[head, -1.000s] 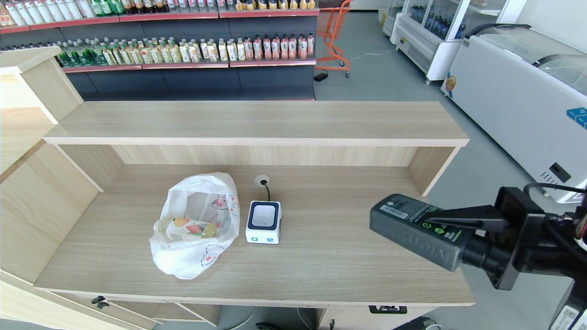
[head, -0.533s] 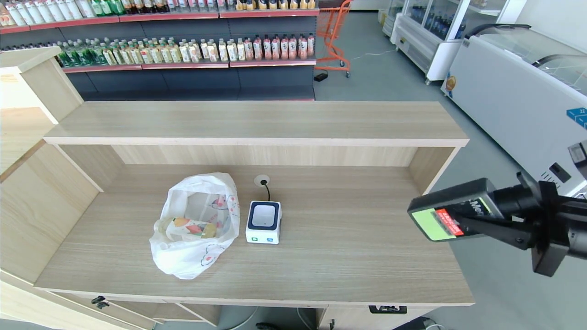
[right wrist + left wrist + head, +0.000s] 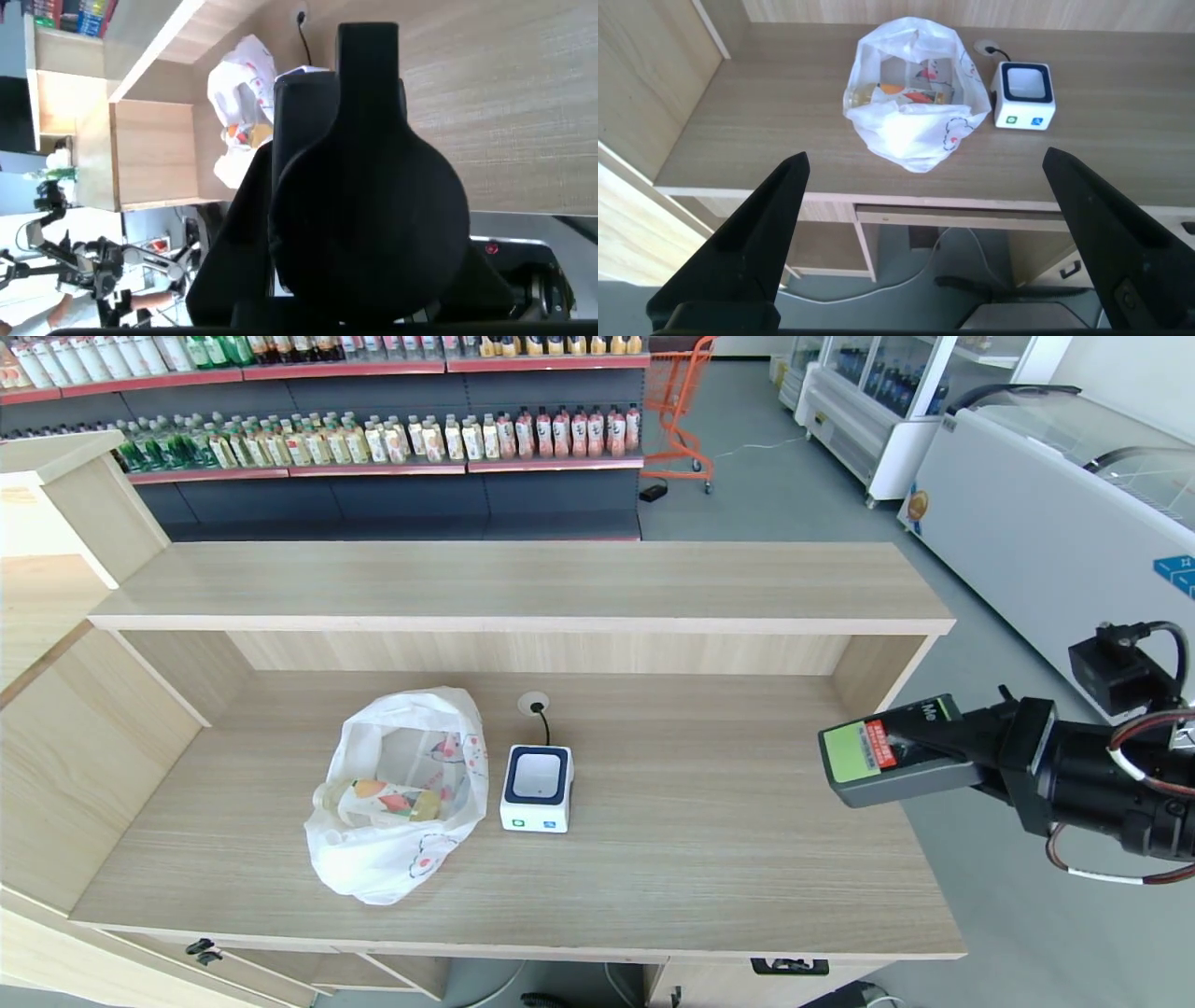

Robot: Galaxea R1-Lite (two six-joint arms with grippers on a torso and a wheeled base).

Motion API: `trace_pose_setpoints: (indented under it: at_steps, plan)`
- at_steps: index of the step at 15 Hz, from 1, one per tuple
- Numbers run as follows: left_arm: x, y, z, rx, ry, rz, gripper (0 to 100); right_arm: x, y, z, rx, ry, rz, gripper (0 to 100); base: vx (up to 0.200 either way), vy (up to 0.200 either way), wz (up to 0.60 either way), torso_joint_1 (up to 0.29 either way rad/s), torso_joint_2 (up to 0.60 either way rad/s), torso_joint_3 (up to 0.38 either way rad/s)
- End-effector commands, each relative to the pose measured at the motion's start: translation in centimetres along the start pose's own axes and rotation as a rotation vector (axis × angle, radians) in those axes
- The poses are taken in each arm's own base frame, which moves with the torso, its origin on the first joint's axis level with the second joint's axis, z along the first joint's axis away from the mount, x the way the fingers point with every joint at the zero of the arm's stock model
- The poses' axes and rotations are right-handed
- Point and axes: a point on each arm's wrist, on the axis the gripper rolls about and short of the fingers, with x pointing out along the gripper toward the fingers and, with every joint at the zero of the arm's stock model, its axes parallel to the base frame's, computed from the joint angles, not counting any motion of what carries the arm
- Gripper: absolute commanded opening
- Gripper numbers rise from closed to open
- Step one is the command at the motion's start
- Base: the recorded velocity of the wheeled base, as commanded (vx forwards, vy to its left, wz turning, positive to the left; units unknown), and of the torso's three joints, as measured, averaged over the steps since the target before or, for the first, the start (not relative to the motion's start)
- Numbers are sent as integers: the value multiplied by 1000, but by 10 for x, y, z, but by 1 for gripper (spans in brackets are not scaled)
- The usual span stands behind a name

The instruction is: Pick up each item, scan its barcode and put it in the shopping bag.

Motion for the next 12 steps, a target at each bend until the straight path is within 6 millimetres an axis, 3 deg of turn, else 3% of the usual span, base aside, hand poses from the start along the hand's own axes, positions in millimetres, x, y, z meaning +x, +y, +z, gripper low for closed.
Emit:
trace_pose_setpoints:
  at_steps: [1,10,12]
  plan:
    - [0,0,0,0,0,1,100,12,-3,-6,8,51,-7,0,0,0,0,0,0,0]
    - [0,0,0,4,0,0,100,19,0,-14,2,94,6,0,0,0,0,0,0,0]
    - [0,0,0,1,0,-2,100,18,1,-13,0,87,7,0,0,200,0,2,5,2]
